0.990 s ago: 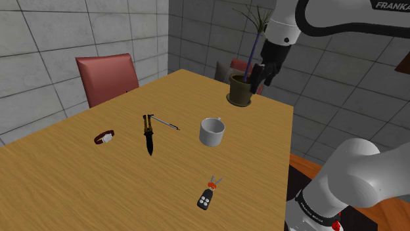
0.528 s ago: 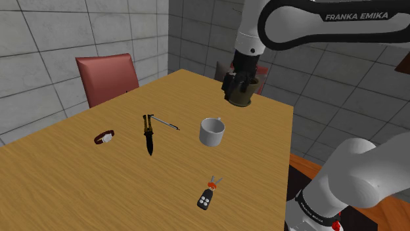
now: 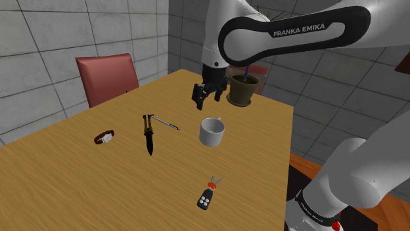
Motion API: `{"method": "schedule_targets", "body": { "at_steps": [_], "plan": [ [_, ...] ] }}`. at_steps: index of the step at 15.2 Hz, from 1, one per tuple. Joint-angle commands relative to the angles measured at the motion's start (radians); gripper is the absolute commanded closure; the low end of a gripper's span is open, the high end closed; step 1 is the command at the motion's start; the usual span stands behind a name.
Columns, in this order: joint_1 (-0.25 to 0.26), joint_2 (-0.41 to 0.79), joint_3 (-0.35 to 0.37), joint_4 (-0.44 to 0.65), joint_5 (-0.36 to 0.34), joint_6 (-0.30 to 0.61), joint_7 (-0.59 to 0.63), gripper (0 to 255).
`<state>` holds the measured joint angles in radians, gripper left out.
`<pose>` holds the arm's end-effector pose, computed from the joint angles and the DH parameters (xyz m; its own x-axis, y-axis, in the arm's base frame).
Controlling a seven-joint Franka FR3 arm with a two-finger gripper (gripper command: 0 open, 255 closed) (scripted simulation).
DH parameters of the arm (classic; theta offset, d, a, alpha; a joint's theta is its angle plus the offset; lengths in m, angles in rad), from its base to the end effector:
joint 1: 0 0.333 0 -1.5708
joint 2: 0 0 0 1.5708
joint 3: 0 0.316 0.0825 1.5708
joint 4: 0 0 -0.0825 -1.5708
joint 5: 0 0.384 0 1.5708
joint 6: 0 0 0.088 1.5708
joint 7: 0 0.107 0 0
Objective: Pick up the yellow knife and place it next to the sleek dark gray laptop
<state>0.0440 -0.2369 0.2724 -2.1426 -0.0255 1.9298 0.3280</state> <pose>0.4620 0.1569 0.5021 0.9991 -0.0079 0.0422 -0.0112 -0.9969 0.0776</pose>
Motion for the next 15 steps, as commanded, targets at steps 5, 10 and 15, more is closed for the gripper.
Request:
{"method": "schedule_targets", "body": {
  "at_steps": [5,10,15],
  "plan": [
    [0.020,0.222,0.054,0.138,-0.053,0.065,0.099,0],
    [0.057,0.416,0.076,0.291,-0.116,0.085,0.178,0],
    [0.115,0.618,0.078,0.484,-0.179,0.074,0.240,0]
  ]
}}
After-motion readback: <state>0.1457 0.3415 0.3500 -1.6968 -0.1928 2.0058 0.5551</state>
